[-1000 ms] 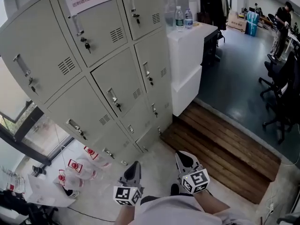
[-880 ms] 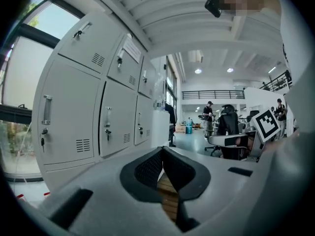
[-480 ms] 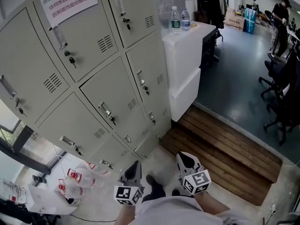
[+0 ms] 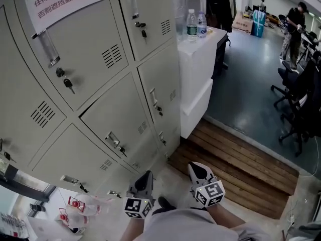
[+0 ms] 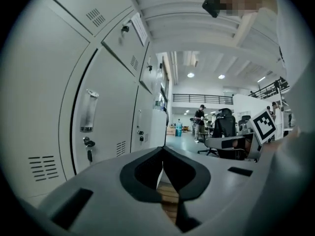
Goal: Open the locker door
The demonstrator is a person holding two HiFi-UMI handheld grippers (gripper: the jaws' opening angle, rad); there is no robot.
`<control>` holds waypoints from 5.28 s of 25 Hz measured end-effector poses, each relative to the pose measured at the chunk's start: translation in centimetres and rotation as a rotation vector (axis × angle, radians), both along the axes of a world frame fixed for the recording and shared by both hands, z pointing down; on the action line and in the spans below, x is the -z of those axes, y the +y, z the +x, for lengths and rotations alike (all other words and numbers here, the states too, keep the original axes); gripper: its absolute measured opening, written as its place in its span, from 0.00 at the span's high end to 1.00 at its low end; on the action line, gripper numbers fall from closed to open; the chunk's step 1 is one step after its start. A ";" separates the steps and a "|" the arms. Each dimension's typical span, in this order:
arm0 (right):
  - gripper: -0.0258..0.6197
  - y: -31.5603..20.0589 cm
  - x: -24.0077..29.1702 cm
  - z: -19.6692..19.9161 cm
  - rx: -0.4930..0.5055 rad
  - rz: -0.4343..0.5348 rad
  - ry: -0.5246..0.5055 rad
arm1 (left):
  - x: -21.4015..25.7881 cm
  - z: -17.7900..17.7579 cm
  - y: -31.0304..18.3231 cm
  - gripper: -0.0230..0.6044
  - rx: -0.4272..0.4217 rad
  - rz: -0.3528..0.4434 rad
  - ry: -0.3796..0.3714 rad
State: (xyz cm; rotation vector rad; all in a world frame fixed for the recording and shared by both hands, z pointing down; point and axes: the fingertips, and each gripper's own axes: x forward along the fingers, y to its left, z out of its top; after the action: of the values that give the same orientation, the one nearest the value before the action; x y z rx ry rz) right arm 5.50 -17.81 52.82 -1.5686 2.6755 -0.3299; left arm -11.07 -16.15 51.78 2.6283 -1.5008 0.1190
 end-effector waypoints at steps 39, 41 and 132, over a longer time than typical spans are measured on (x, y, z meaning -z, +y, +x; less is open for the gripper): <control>0.63 -19.4 2.9 -5.3 0.268 0.062 0.030 | 0.7 -4.2 -13.9 0.96 0.257 0.010 0.004; 0.63 -20.4 3.3 -5.8 0.287 0.074 0.038 | 0.7 -4.8 -13.8 0.96 0.284 0.007 0.007; 0.93 -26.6 5.5 17.2 -0.261 0.089 0.102 | -0.2 3.2 -15.4 0.96 0.068 -0.014 0.044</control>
State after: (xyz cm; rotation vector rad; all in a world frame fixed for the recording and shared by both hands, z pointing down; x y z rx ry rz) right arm 22.70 -44.45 47.33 -1.9241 2.4712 -0.1247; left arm -7.85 -31.59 51.94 2.5487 -1.5669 0.0649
